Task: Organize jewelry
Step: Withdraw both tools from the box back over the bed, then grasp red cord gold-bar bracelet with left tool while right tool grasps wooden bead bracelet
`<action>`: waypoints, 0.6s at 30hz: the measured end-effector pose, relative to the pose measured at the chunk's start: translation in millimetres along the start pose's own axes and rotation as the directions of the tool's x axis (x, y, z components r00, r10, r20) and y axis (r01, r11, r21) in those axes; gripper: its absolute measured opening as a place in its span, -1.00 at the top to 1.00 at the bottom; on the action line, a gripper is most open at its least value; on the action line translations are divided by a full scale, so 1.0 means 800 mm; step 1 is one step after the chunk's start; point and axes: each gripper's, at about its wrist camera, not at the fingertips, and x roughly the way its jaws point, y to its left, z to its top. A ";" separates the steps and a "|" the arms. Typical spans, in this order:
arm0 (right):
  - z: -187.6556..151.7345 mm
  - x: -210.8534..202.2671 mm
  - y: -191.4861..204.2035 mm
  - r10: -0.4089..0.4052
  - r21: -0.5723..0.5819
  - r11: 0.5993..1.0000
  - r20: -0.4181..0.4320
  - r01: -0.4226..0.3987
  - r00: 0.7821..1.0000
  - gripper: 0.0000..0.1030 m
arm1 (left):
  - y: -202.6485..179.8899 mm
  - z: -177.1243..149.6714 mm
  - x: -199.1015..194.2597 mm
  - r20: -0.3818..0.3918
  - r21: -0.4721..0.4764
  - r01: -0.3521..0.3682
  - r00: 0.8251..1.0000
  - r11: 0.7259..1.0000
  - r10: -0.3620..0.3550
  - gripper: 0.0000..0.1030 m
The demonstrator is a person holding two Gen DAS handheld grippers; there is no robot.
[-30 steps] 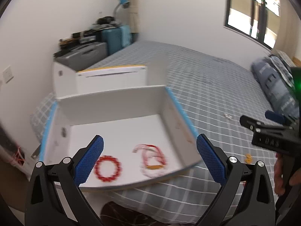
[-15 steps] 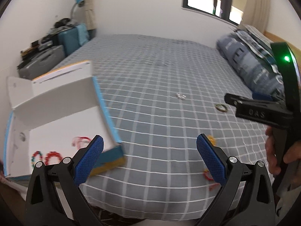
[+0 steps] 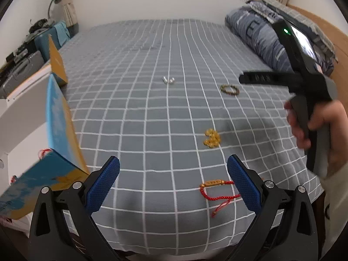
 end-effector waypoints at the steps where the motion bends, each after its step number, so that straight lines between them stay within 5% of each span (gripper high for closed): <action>1: 0.003 0.009 -0.003 -0.004 0.003 1.000 -0.008 0.004 1.000 -0.82 | -0.006 -0.003 0.008 -0.012 0.006 0.000 1.000 1.000 0.000 -0.89; 18: 0.037 0.156 -0.020 -0.040 0.004 0.999 -0.113 0.041 0.993 -0.82 | -0.042 -0.056 0.105 -0.193 0.024 0.035 0.981 0.999 -0.030 -0.89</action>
